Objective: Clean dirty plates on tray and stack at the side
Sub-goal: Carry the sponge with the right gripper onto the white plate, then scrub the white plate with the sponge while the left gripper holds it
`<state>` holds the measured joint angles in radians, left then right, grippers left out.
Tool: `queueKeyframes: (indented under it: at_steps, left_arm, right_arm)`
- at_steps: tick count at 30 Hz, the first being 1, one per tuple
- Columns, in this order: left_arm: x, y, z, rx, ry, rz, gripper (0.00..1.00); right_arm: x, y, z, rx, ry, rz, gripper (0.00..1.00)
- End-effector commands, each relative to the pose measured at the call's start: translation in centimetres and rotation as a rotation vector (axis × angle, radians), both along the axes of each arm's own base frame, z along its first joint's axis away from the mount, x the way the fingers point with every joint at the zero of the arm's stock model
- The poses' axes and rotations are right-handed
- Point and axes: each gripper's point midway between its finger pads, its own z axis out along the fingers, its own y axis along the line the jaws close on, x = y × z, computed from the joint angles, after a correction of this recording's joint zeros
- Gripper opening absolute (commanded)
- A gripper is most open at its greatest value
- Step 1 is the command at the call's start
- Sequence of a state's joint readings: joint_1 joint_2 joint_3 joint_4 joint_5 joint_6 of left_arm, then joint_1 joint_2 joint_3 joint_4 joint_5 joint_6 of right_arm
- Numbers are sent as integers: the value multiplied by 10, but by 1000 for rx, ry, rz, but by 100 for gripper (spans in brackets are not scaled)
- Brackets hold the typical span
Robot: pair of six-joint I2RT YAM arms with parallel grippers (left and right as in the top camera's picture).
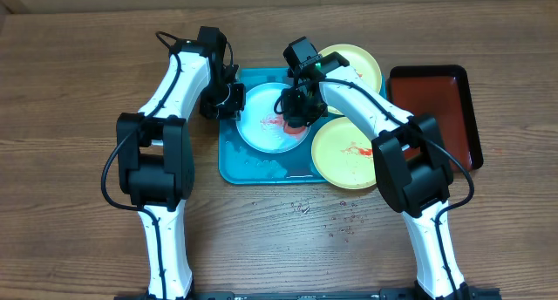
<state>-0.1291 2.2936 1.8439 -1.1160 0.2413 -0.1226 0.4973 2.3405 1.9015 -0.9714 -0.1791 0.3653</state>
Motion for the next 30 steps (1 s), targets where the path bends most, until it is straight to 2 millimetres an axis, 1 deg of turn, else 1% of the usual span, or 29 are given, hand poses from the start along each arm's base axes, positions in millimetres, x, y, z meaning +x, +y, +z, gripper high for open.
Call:
queueKeyframes:
  at_steps: [1,3,4,7,10,12,16,20,23,26,30]
  left_arm:
    - [-3,10,-7,43,11,-15,4]
    - [-3,9,-7,40,10,-16,4]
    - [-3,8,-7,35,11,-18,4]
    - [-3,6,-6,26,12,-17,4]
    - [-3,3,-6,6,12,-17,4]
    - [-3,3,-6,5,13,-14,4]
    - [-3,3,-6,5,13,-14,4]
    - [-3,2,-6,5,13,-16,4]
    - [-3,2,-6,5,13,-15,4]
    - [-4,2,-6,5,14,-16,4]
    - [-4,2,-6,6,17,-15,4]
  right_arm:
    - [-6,-2,-22,-34,41,-21,4]
    - [-13,8,-27,-2,68,-1,4]
    - [-20,25,-26,55,90,27,4]
    - [-30,53,-22,138,101,76,4]
    - [-39,76,-17,191,100,108,4]
    - [-44,87,-16,205,102,107,4]
    - [-49,94,-15,210,103,117,4]
    - [-56,102,-10,264,127,161,4]
    - [-56,103,-9,269,115,191,4]
    - [-48,103,-7,273,84,201,4]
    - [-28,93,-9,230,13,172,4]
